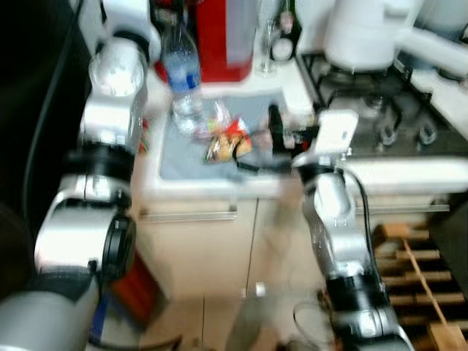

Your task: Restocking fridge

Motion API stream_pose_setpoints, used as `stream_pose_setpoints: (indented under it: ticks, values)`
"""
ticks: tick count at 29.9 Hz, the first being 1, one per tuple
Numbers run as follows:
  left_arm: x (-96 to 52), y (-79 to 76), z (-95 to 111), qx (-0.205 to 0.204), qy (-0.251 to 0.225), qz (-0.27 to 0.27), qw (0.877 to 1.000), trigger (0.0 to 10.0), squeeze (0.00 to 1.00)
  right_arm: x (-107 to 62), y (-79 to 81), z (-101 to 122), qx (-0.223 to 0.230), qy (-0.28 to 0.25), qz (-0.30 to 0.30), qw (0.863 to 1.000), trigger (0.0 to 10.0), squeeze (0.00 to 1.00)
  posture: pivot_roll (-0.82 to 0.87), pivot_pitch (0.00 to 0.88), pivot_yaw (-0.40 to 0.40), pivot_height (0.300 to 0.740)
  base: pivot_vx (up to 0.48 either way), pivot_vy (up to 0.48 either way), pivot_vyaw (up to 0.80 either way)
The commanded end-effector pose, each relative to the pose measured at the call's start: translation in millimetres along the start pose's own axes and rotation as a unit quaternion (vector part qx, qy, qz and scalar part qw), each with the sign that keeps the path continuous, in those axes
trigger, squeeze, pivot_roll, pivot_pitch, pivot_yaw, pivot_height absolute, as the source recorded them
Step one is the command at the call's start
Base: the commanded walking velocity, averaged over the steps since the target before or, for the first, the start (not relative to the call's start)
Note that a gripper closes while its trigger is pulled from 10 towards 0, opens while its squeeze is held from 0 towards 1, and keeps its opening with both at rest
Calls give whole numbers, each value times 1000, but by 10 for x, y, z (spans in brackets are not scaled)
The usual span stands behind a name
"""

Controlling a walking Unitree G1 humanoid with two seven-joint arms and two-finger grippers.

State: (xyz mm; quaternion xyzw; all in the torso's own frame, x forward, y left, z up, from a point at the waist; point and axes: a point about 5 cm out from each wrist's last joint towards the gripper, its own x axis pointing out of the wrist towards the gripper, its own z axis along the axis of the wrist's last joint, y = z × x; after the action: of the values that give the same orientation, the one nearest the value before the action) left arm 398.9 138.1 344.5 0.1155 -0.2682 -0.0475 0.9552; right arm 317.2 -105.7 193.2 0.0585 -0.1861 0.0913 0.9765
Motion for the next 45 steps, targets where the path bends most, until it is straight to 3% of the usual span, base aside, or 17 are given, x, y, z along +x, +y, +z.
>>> stream_pose_setpoints:
  ticks: [1,4,9,11,14,22,25,28,38,45]
  values:
    - [62,189,128,20,-16,48,999,10000,0,-37,74,24,58,19,8,998,10000,0,-28,0,34,740,0,0,0]
    - [85,222,266,23,-43,42,998,10000,0,-77,83,31,49,21,19,998,10000,0,-22,0,15,740,0,0,0]
    - [104,224,289,13,-37,18,999,10000,0,-85,87,25,48,29,22,998,10000,0,-12,0,6,740,0,0,0]
    - [129,240,189,-23,6,-1,1000,10000,0,-72,121,33,48,31,35,998,10000,0,-8,0,20,740,0,0,0]
    - [145,262,128,-50,35,-11,998,10000,0,-59,127,49,53,35,37,997,10000,0,-7,0,26,740,0,0,0]
    - [153,270,81,-66,68,-36,995,10000,0,-35,120,55,60,41,38,997,10000,0,-9,0,22,740,0,0,0]
    - [126,242,-33,-69,97,-46,992,10000,0,-34,122,44,61,47,42,996,10000,0,-7,0,18,740,0,0,0]
    - [104,154,-120,-112,113,-71,985,10000,0,-34,122,19,65,55,46,995,10000,0,-2,0,20,740,0,0,0]
    - [110,55,-154,-105,119,-99,982,10000,0,-38,152,-17,70,60,46,995,10000,0,1,0,38,740,0,0,0]
    - [13,-37,-442,-77,192,-111,972,10000,0,-54,182,-47,73,68,50,994,10000,0,-6,0,45,740,0,0,0]
